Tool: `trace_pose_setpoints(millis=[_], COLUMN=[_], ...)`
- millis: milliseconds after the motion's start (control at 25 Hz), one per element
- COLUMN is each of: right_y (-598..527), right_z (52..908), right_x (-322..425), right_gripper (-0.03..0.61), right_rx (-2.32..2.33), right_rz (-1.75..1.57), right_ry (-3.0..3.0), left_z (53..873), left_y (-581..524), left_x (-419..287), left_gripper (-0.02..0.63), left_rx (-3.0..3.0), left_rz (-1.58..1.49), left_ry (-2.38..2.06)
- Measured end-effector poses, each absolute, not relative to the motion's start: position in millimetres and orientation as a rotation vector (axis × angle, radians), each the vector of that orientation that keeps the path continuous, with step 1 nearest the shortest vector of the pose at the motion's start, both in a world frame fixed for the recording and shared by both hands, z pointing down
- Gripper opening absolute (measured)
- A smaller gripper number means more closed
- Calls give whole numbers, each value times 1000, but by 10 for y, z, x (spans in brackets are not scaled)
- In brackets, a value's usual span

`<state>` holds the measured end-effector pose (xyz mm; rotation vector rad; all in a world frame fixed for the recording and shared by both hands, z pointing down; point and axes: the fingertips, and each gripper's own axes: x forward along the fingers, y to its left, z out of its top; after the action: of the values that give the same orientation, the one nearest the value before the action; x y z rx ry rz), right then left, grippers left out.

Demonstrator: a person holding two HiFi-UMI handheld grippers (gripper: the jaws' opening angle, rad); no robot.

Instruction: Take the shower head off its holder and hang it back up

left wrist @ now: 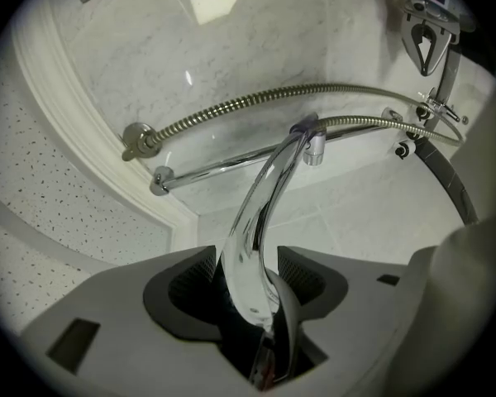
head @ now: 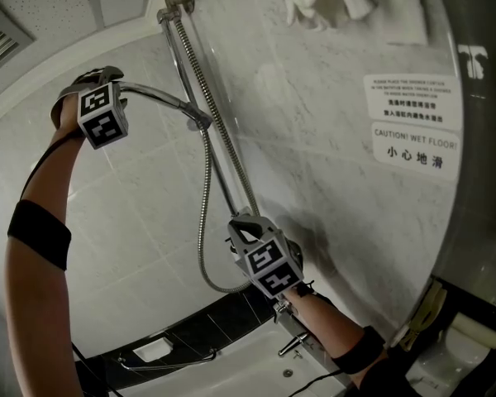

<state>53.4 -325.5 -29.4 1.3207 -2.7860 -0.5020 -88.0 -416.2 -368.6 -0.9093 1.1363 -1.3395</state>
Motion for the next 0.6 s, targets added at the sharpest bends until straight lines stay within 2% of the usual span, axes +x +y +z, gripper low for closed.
trace_pose_setpoints(millis=[600], right_y=[-3266], right_z=[-222], right_x=[464], right_gripper=[20], right_rx=[1297], right_rz=[-486], right_ry=[-2791], left_z=[-3692], left_y=[-4157], left_x=[-824], left_gripper=[253], left_rx=[-831], left_rz=[-1259], left_ry=[1109])
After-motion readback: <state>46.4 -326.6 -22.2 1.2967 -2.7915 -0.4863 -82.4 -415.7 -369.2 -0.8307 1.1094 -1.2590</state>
